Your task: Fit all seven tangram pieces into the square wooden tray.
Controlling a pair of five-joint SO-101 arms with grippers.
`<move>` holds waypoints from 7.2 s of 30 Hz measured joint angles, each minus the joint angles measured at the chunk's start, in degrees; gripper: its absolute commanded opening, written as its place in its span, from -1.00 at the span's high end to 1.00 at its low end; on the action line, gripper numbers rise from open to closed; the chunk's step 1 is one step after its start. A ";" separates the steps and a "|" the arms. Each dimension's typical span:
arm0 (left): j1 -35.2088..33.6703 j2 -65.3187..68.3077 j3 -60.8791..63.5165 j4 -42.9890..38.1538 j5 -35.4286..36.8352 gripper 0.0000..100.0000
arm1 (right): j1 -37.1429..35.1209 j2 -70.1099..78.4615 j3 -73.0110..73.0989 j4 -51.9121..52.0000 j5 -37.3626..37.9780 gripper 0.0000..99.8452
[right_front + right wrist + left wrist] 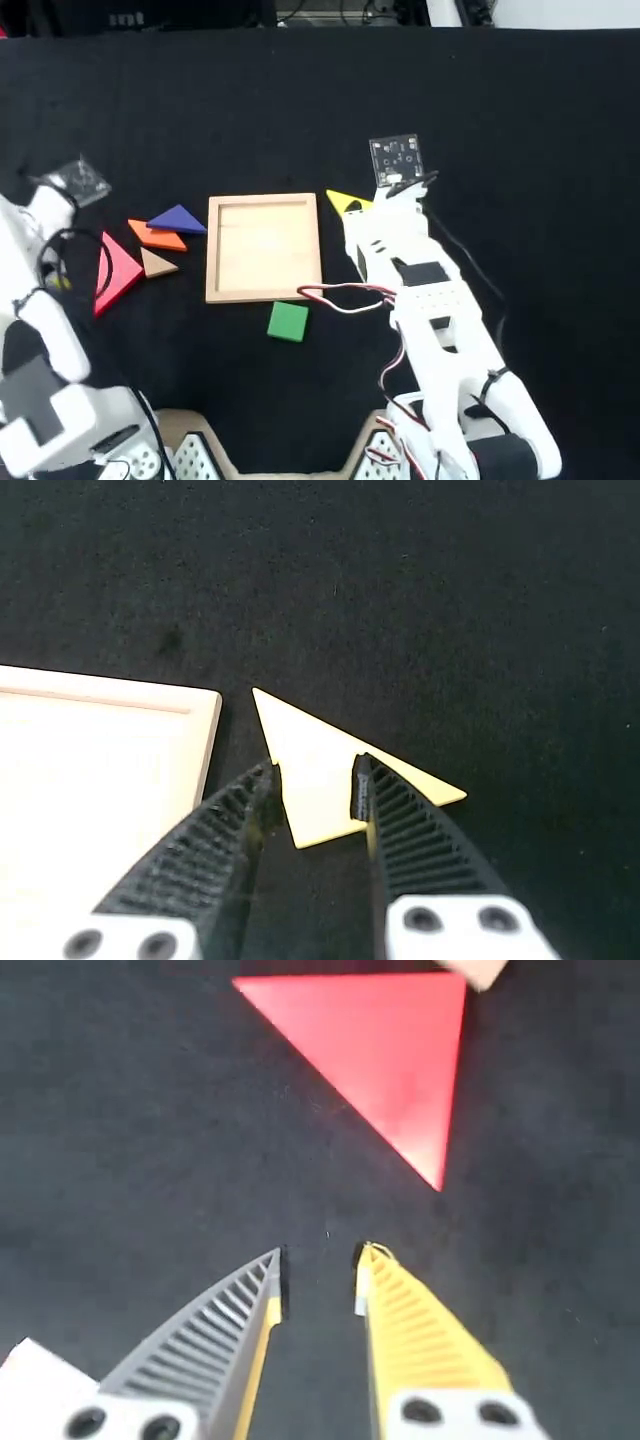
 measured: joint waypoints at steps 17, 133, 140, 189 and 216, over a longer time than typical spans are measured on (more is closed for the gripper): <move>8.44 -3.52 -0.88 10.20 3.60 0.45 | 0.00 0.00 0.26 0.00 5.36 0.75; 5.89 8.09 20.84 -37.36 56.26 0.33 | 0.00 0.00 0.88 -2.11 5.36 0.75; 5.80 8.00 20.84 -34.37 56.18 0.30 | 0.00 0.00 0.88 -2.11 5.36 0.75; 1.93 19.96 13.01 -36.40 50.46 0.17 | 0.00 0.00 1.49 -2.11 5.36 0.75; 1.76 19.08 12.92 -36.40 55.74 0.18 | 0.00 0.00 1.49 -2.11 5.36 0.75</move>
